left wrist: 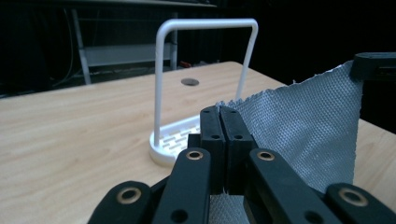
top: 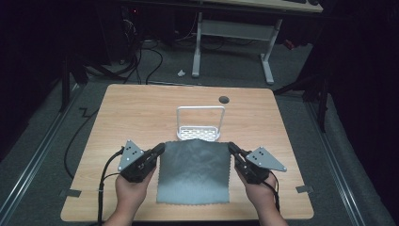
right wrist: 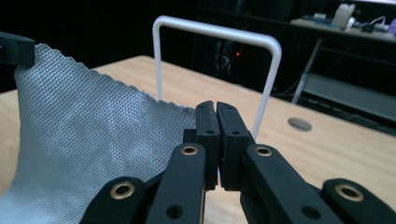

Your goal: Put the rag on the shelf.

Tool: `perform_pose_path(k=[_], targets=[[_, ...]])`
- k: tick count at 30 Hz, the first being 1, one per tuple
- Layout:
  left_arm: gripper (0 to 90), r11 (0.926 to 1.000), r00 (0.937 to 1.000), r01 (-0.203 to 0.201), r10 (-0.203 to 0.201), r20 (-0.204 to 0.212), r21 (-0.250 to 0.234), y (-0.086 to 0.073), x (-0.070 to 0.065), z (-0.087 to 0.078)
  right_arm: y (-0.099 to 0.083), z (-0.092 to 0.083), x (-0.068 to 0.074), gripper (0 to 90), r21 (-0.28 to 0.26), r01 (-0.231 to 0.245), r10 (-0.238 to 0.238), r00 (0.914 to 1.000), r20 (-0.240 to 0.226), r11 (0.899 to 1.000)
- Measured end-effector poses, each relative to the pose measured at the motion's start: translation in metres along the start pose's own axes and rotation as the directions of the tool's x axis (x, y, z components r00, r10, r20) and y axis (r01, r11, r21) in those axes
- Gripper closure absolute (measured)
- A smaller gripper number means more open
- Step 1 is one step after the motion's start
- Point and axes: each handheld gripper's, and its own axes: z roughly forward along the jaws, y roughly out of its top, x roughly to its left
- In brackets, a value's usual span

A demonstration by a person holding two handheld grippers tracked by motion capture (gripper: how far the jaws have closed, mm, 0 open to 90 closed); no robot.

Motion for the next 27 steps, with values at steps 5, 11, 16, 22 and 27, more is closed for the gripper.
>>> perform_pose_path(k=[5, 11, 16, 22, 27], targets=[[89.0, 0.9991, 0.9998, -0.018, 0.017, -0.009, -0.038, 0.019, 0.003, -0.002, 0.019, -0.001, -0.007, 89.2, -0.042, 0.003, -0.003, 0.9999, 0.017, 0.999], [89.2, 0.9959, 0.9988, -0.047, 0.045, -0.021, -0.077, 0.043, 0.004, -0.005, 0.043, -0.006, -0.015, 89.2, -0.098, 0.007, -0.003, 0.9992, 0.04, 0.995], [89.3, 0.991, 0.997, -0.076, 0.074, -0.022, -0.11, 0.063, 0.002, -0.006, 0.062, -0.011, -0.023, 89.4, -0.142, 0.011, -0.003, 0.9984, 0.057, 0.99], [89.5, 0.9871, 0.9948, -0.101, 0.098, -0.028, -0.125, 0.076, 0.001, -0.005, 0.075, -0.015, -0.027, 89.6, -0.171, 0.012, 0.0, 0.9975, 0.071, 0.985], [89.5, 0.9863, 0.9938, -0.11, 0.107, -0.031, -0.123, 0.079, 0.002, -0.003, 0.077, -0.013, -0.031, 89.6, -0.171, 0.011, 0.002, 0.9972, 0.075, 0.985]])
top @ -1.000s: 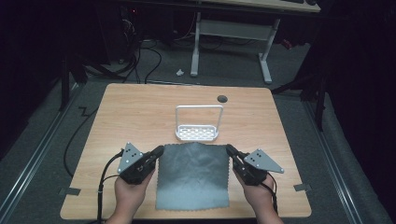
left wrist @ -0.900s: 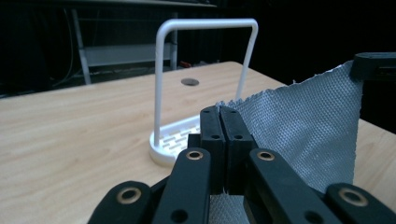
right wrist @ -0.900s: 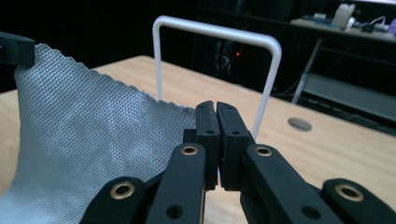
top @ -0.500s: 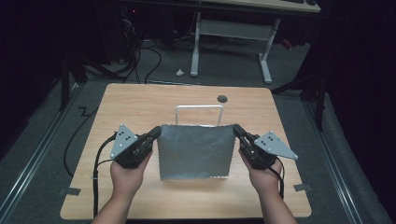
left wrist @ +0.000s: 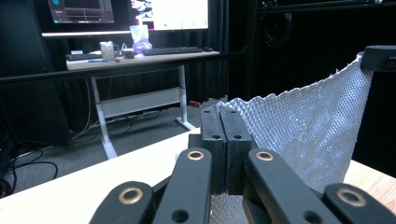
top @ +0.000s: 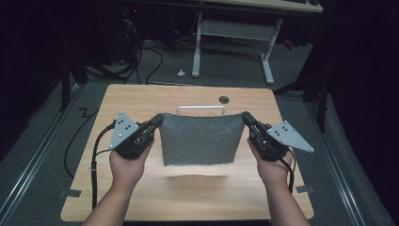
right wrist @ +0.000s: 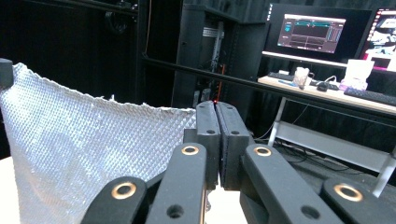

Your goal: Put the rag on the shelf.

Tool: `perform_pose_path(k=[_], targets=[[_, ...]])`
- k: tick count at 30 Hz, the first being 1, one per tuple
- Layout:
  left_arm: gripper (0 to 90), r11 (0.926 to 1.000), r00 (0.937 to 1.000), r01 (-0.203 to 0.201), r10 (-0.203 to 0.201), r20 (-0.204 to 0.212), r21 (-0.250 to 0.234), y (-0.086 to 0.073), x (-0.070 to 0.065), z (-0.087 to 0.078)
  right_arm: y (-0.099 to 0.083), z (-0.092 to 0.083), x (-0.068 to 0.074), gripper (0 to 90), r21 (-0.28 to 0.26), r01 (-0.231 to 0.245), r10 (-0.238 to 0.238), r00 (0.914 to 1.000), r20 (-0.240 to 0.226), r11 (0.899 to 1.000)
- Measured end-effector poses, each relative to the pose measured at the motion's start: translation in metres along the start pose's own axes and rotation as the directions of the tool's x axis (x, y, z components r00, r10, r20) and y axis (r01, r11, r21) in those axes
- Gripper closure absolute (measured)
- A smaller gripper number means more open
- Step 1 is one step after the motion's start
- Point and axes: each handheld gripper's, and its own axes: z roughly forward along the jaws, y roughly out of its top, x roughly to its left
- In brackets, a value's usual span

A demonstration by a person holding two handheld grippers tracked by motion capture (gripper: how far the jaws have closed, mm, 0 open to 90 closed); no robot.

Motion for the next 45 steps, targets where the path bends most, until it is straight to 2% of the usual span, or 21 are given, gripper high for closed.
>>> perform_pose_path(k=[8, 9, 12, 15, 20, 24, 28, 29, 32, 34, 36, 39, 40, 42, 45], targets=[[89.5, 0.9995, 0.9994, -0.024, 0.024, -0.024, 0.022, 0.004, 0.008, 0.014, 0.005, 0.01, -0.004, 89.6, 0.003, 0.009, -0.009, 0.9999, 0.008, 1.0], [89.5, 0.9994, 0.9992, -0.024, 0.025, -0.031, 0.026, 0.007, 0.012, 0.019, 0.005, 0.015, -0.006, 89.6, 0.0, 0.013, -0.013, 0.9999, 0.009, 1.0], [89.5, 0.9992, 0.9987, -0.036, 0.037, -0.036, 0.019, 0.013, 0.019, 0.025, 0.008, 0.024, -0.011, 89.6, 0.002, -0.007, 0.007, 1.0, 0.005, 1.0], [89.5, 0.9973, 0.9953, -0.07, 0.072, -0.065, 0.021, 0.022, 0.023, 0.032, 0.014, 0.031, -0.013, 89.6, 0.0, 0.001, -0.001, 1.0, 0.008, 1.0], [89.5, 0.9953, 0.9908, -0.09, 0.093, -0.098, 0.036, 0.031, 0.034, 0.048, 0.026, 0.047, -0.018, 89.6, 0.002, -0.004, 0.004, 0.9999, 0.016, 1.0], [89.5, 0.9924, 0.9855, -0.112, 0.118, -0.122, 0.051, 0.032, 0.044, 0.064, 0.032, 0.064, -0.022, 89.7, 0.009, 0.004, -0.004, 0.9998, 0.017, 1.0], [89.4, 0.992, 0.9852, -0.108, 0.116, -0.126, 0.065, 0.031, 0.053, 0.076, 0.031, 0.083, -0.031, 89.7, 0.026, -0.005, 0.004, 0.9996, 0.027, 1.0], [89.5, 0.992, 0.9856, -0.102, 0.111, -0.128, 0.074, 0.032, 0.057, 0.083, 0.03, 0.088, -0.034, 89.7, 0.029, -0.01, 0.009, 0.9996, 0.027, 1.0], [89.4, 0.9925, 0.986, -0.091, 0.102, -0.132, 0.081, 0.032, 0.06, 0.09, 0.028, 0.096, -0.038, 89.7, 0.039, -0.015, 0.014, 0.9994, 0.032, 0.999], [89.4, 0.9919, 0.9851, -0.091, 0.103, -0.138, 0.088, 0.031, 0.063, 0.099, 0.022, 0.11, -0.044, 89.7, 0.062, -0.015, 0.012, 0.9987, 0.049, 0.998], [89.4, 0.9919, 0.9883, -0.081, 0.092, -0.121, 0.099, 0.029, 0.067, 0.106, 0.018, 0.117, -0.049, 89.7, 0.065, -0.015, 0.012, 0.9986, 0.052, 0.998], [89.4, 0.9898, 0.9893, -0.081, 0.094, -0.111, 0.118, 0.026, 0.071, 0.111, 0.014, 0.122, -0.053, 89.7, 0.078, -0.017, 0.013, 0.9984, 0.056, 0.997], [89.4, 0.9879, 0.9891, -0.082, 0.097, -0.111, 0.132, 0.024, 0.072, 0.114, 0.009, 0.128, -0.056, 89.7, 0.1, -0.004, -0.002, 0.9983, 0.058, 0.995], [89.4, 0.9832, 0.9871, -0.087, 0.107, -0.119, 0.16, 0.019, 0.074, 0.121, 0.006, 0.131, -0.056, 89.7, 0.109, 0.002, -0.008, 0.9982, 0.06, 0.994], [89.2, 0.9758, 0.9923, -0.058, 0.079, -0.095, 0.211, 0.007, 0.079, 0.131, -0.002, 0.143, -0.058, 89.7, 0.152, 0.016, -0.027, 0.9971, 0.072, 0.988]])
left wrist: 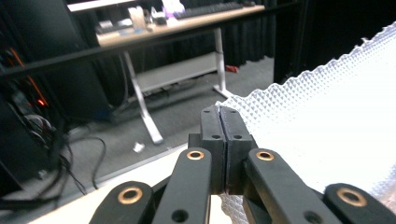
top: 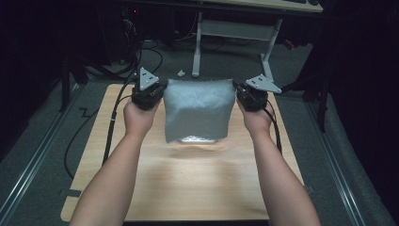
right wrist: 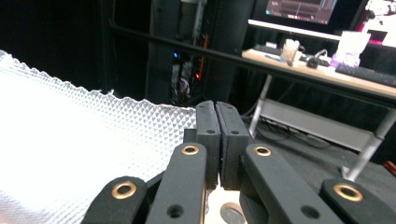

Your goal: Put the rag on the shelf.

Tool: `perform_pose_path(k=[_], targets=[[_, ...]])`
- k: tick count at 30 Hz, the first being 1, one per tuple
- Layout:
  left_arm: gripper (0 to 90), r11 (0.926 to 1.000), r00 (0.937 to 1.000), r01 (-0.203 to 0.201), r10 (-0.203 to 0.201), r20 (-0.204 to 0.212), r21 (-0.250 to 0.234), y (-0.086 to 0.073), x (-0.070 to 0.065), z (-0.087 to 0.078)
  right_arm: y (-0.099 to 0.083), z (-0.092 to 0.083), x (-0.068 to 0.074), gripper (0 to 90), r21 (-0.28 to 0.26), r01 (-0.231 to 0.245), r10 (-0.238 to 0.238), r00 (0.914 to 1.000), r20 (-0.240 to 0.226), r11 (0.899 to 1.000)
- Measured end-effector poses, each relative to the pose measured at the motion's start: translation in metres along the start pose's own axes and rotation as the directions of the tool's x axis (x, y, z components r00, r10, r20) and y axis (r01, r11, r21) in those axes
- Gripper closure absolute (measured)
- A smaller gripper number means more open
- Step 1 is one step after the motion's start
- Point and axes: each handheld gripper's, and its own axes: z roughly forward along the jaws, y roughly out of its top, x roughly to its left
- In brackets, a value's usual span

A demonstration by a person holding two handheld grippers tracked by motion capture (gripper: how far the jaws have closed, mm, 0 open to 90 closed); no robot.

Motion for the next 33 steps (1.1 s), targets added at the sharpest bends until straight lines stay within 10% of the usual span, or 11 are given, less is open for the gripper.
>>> perform_pose_path(k=[10, 33], targets=[[89.2, 0.9917, 0.9982, 0.037, -0.042, 0.043, 0.123, -0.032, 0.002, 0.017, -0.027, 0.019, -0.003, 89.7, 0.125, 0.008, -0.002, 0.9988, -0.049, 0.992], [89.2, 0.986, 0.9893, 0.043, -0.064, 0.131, 0.161, -0.072, -0.016, 0.018, -0.074, 0.012, 0.007, 89.5, 0.185, 0.017, -0.001, 0.9966, -0.082, 0.983]])
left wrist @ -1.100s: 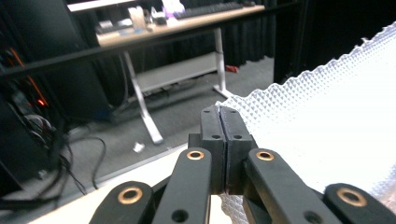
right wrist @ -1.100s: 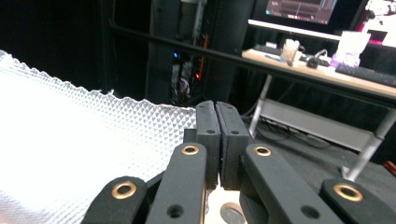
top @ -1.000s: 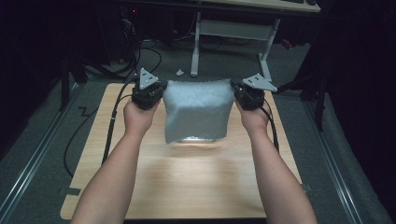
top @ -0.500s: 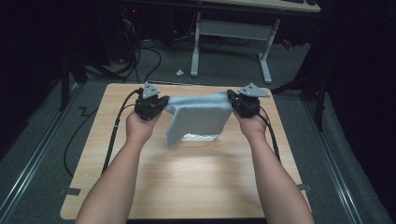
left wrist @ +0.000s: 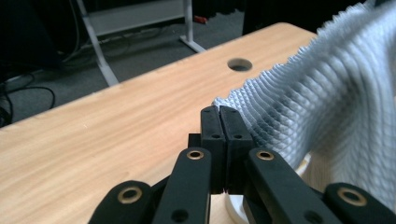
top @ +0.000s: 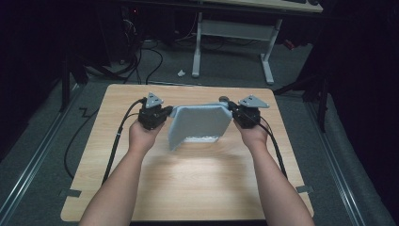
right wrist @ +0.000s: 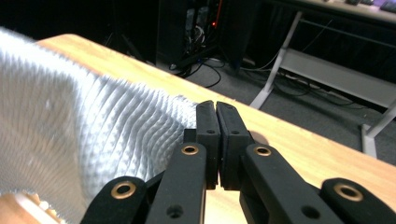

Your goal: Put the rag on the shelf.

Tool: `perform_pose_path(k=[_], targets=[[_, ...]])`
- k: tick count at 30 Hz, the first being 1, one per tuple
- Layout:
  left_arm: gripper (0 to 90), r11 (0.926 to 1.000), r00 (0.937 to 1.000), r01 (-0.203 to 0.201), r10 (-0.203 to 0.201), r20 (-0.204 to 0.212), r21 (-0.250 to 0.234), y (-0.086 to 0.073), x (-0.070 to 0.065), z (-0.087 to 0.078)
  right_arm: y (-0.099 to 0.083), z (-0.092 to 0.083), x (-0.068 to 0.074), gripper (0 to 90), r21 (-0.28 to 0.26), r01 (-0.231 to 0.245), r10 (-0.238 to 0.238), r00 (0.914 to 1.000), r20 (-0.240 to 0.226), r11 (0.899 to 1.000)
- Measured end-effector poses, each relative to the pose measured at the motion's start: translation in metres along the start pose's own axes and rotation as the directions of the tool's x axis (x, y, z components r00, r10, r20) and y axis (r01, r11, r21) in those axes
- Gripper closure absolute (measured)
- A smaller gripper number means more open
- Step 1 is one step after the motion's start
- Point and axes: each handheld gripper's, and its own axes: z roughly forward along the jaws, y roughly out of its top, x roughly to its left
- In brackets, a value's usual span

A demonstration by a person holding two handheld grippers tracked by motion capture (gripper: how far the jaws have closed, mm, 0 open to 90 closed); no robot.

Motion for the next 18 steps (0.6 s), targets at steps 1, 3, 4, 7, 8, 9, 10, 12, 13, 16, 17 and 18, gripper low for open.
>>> perform_pose_path(k=[1, 3, 4, 7, 8, 9, 10, 12, 13, 16, 17, 18], targets=[[89.2, 1.0, 1.0, 0.006, -0.007, 0.007, 0.004, -0.002, 0.0, 0.001, -0.001, 0.0, 0.002, 89.5, 0.003, 0.0, 0.0, 1.0, -0.003, 1.0], [89.2, 0.9999, 0.9998, 0.014, -0.014, 0.014, 0.007, -0.003, -0.001, 0.001, -0.003, 0.001, 0.003, 89.5, 0.002, 0.005, -0.005, 1.0, -0.004, 1.0], [89.2, 0.9997, 0.9995, 0.026, -0.026, 0.021, 0.005, -0.007, -0.001, 0.002, -0.006, 0.001, 0.005, 89.5, 0.001, 0.0, 0.0, 1.0, -0.007, 1.0], [89.2, 0.9991, 0.9983, 0.04, -0.04, 0.042, 0.011, -0.013, -0.001, 0.004, -0.013, 0.001, 0.006, 89.5, 0.007, -0.014, 0.014, 0.9998, -0.012, 1.0], [89.2, 0.9989, 0.9979, 0.044, -0.045, 0.047, 0.012, -0.015, -0.002, 0.004, -0.015, 0.001, 0.006, 89.5, 0.013, -0.018, 0.019, 0.9997, -0.018, 1.0], [89.2, 0.9988, 0.9975, 0.047, -0.048, 0.051, 0.015, -0.017, -0.002, 0.005, -0.016, 0.002, 0.007, 89.5, 0.018, -0.012, 0.013, 0.9997, -0.019, 1.0], [89.2, 0.9986, 0.9973, 0.049, -0.05, 0.054, 0.021, -0.019, -0.002, 0.005, -0.018, 0.002, 0.007, 89.4, 0.021, -0.012, 0.012, 0.9998, -0.019, 1.0], [89.2, 0.9981, 0.9967, 0.057, -0.058, 0.058, 0.026, -0.024, -0.002, 0.006, -0.021, 0.002, 0.009, 89.5, 0.023, -0.012, 0.012, 0.9997, -0.02, 1.0], [89.2, 0.9979, 0.9965, 0.059, -0.061, 0.058, 0.027, -0.026, -0.002, 0.007, -0.023, 0.003, 0.009, 89.5, 0.02, -0.01, 0.01, 0.9997, -0.021, 1.0], [89.2, 0.9968, 0.9957, 0.069, -0.071, 0.059, 0.04, -0.03, -0.001, 0.009, -0.028, 0.004, 0.009, 89.5, 0.038, -0.022, 0.022, 0.9996, -0.02, 0.999], [89.1, 0.9968, 0.9957, 0.069, -0.071, 0.059, 0.04, -0.03, -0.001, 0.009, -0.03, 0.004, 0.009, 89.4, 0.044, -0.021, 0.022, 0.9995, -0.023, 0.999], [89.1, 0.9959, 0.9948, 0.078, -0.08, 0.063, 0.046, -0.033, -0.001, 0.01, -0.03, 0.004, 0.009, 89.4, 0.044, -0.021, 0.022, 0.9995, -0.023, 0.999]])
